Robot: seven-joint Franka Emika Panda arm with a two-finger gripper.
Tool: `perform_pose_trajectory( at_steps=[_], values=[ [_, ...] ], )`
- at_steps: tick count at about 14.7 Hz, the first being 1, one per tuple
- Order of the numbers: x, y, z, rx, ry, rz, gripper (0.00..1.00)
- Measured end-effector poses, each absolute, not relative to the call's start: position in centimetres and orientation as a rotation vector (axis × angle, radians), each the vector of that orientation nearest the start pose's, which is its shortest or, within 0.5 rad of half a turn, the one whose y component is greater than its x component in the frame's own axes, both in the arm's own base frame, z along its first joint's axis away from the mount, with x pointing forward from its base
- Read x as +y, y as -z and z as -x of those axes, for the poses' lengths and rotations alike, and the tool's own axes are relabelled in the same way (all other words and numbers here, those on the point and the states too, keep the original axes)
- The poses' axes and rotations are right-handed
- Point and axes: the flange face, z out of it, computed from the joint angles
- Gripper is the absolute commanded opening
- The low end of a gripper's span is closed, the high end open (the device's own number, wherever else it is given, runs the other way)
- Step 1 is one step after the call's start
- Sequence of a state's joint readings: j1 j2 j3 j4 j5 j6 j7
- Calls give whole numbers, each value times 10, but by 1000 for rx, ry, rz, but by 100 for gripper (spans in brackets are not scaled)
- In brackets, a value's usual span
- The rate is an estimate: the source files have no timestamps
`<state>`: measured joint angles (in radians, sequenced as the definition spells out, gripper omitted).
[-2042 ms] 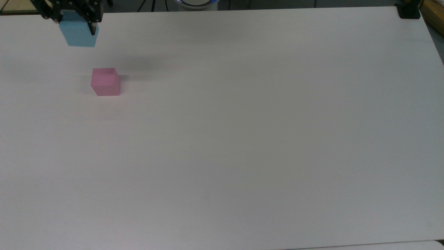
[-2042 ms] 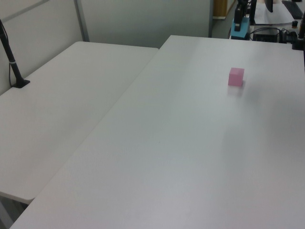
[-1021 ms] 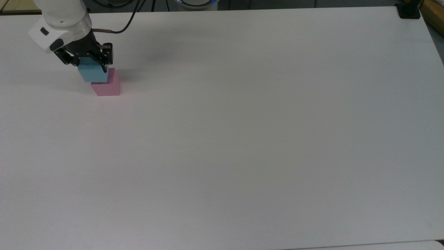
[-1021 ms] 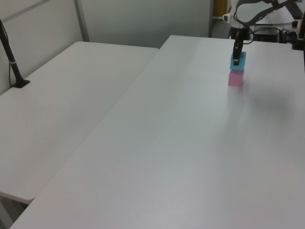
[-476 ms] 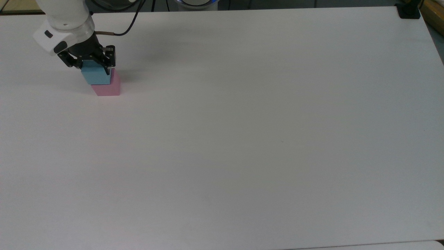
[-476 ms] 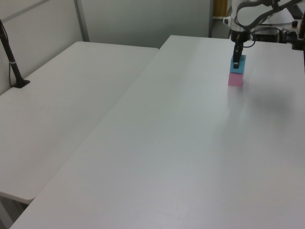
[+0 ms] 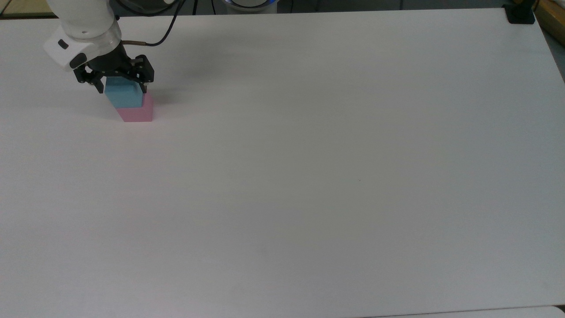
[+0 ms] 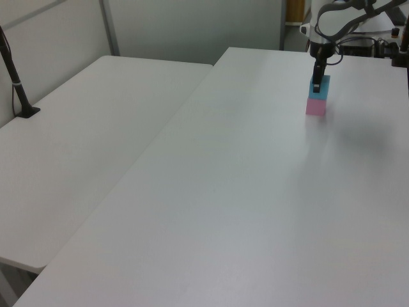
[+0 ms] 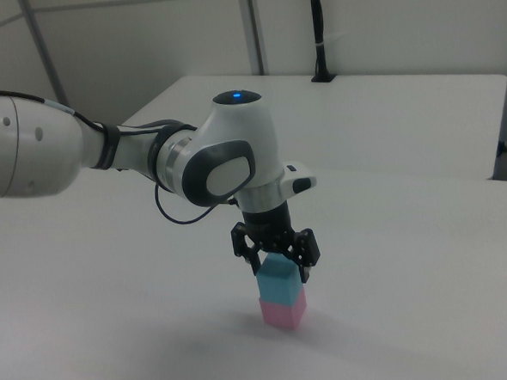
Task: Put blue cube on pink cube
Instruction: 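Open the gripper and raise it away from the stacked cubes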
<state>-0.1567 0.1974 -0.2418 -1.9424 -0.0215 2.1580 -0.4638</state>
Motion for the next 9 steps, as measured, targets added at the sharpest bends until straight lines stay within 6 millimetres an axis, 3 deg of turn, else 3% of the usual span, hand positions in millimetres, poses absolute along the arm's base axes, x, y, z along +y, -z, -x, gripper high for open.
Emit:
perform_pose_trajectory(
  at_steps=[3, 6, 9],
  values=[
    [-238, -408, -552, -104, 15, 3211, 100],
    [-235, -463, -551, -93, 2, 3191, 100],
    [-192, -519, -570, -40, 35, 3191, 100]
  ],
)
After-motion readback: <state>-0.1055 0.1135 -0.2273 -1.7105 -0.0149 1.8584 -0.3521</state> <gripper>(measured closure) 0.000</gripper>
